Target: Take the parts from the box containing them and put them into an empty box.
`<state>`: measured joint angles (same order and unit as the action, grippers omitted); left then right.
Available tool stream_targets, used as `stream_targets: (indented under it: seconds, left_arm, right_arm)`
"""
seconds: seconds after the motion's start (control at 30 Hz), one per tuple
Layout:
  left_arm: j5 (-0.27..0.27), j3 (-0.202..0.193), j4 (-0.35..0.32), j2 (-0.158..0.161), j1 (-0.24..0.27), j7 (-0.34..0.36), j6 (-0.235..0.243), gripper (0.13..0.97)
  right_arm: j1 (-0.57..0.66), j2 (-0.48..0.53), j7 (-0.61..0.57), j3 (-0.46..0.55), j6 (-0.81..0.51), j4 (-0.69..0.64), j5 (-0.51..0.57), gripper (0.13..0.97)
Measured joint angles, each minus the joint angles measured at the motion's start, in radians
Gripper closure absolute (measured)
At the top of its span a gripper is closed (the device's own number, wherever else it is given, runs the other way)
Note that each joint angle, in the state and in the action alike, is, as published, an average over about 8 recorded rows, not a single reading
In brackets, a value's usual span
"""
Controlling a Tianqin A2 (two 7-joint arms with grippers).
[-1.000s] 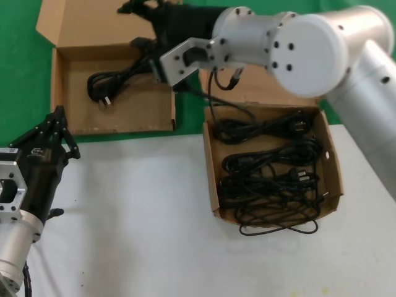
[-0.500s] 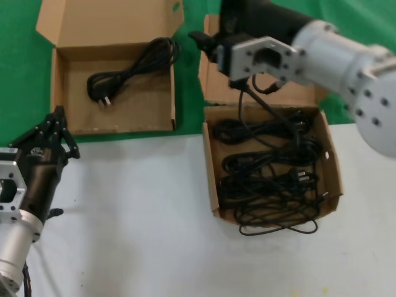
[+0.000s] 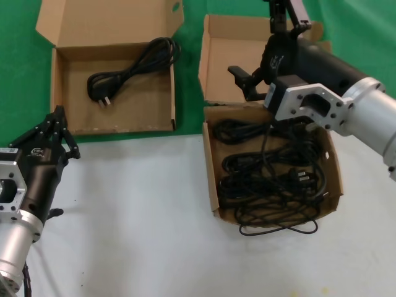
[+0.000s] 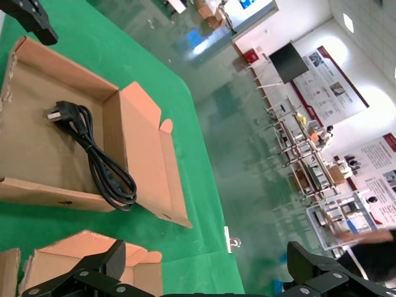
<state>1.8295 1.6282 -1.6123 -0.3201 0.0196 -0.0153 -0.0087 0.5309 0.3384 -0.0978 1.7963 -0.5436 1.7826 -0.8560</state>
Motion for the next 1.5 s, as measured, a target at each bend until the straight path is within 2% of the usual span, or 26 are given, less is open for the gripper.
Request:
stream_targets:
  seconds: [0.1,0.33,0.63,0.93,1.5]
  left_arm:
    - [0.000,0.000,0.000,0.000,0.000,0.000,0.000,0.949]
    - [-0.002,-0.001,0.001,0.001,-0.001,0.000,0.000,0.939]
    - [-0.005,-0.005,0.002,0.003,-0.003,0.002,0.001,0.865]
    - [-0.008,-0.008,0.004,0.006,-0.006,0.004,0.002,0.726]
    - [-0.015,-0.014,0.006,0.010,-0.010,0.008,0.004,0.329]
  right_arm:
    - [-0.009,0.003,-0.004,-0.003,0.010,-0.002,-0.013,0.185]
    - [-0.035,0.001,0.000,-0.012,0.037,-0.011,-0.059,0.165]
    - [-0.093,-0.003,0.012,-0.034,0.096,-0.031,-0.162,0.131]
    - [-0.155,-0.008,0.024,-0.057,0.160,-0.053,-0.274,0.129]
    - [-0.275,-0.018,0.047,-0.101,0.282,-0.094,-0.487,0.129]
